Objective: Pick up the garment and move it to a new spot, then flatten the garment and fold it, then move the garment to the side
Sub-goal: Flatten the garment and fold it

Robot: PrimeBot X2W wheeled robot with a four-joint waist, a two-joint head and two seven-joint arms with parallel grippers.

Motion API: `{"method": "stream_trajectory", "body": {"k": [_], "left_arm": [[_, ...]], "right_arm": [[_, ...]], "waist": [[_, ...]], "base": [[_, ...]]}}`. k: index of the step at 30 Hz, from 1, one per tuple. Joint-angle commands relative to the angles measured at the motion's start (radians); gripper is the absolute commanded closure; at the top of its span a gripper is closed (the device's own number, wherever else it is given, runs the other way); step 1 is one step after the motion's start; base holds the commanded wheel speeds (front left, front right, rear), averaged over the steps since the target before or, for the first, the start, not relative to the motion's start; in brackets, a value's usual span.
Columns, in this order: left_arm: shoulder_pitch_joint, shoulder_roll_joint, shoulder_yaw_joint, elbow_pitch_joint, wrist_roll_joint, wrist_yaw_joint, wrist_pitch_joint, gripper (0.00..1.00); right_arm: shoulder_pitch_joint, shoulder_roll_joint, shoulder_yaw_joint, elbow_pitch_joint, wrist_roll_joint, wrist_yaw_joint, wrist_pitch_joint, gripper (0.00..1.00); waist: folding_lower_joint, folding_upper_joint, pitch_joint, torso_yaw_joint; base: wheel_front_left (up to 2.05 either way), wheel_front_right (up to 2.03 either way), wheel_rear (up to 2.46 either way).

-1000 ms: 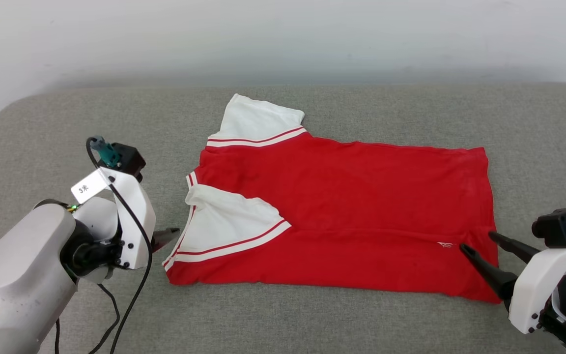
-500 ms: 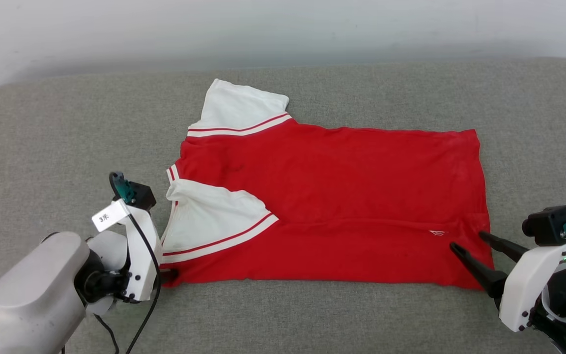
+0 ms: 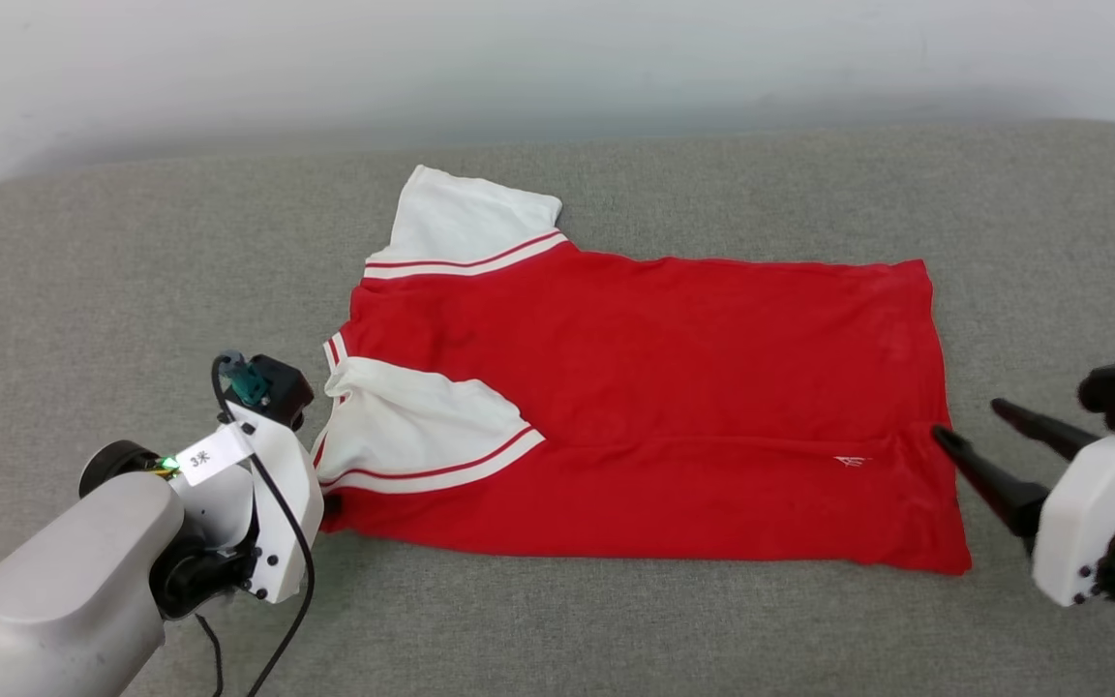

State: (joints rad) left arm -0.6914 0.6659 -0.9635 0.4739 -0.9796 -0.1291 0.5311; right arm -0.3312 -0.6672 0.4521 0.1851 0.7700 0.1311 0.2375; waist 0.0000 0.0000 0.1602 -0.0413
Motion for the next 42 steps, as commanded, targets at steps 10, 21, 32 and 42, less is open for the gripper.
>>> {"method": "stream_trajectory", "body": {"k": [10, 21, 32, 42], "left_arm": [[0.025, 0.047, -0.001, -0.115, 0.018, 0.008, -0.081, 1.00], [0.006, 0.037, -0.007, -0.198, 0.038, 0.040, -0.082, 1.00], [0.034, 0.026, -0.006, -0.204, 0.028, 0.059, -0.110, 1.00], [0.099, 0.047, 0.011, -0.190, -0.020, 0.061, -0.145, 1.00]], "right_arm": [[-0.008, -0.135, -0.049, -0.094, 0.016, -0.001, 0.245, 0.00], [0.009, -0.067, -0.042, -0.018, 0.011, -0.001, 0.398, 0.00], [0.044, 0.114, 0.071, 0.278, -0.004, 0.001, 0.304, 0.00], [0.001, 0.030, 0.095, 0.246, 0.030, -0.001, 0.172, 1.00]], "waist": [[0.0000, 0.0000, -0.030, 0.024], [0.0000, 0.0000, 0.005, 0.051], [0.0000, 0.0000, 0.038, 0.076], [0.0000, 0.0000, -0.034, 0.060]], "base": [[0.00, 0.00, 0.00], [0.00, 0.00, 0.00], [0.00, 0.00, 0.00], [0.00, 0.00, 0.00]]}}
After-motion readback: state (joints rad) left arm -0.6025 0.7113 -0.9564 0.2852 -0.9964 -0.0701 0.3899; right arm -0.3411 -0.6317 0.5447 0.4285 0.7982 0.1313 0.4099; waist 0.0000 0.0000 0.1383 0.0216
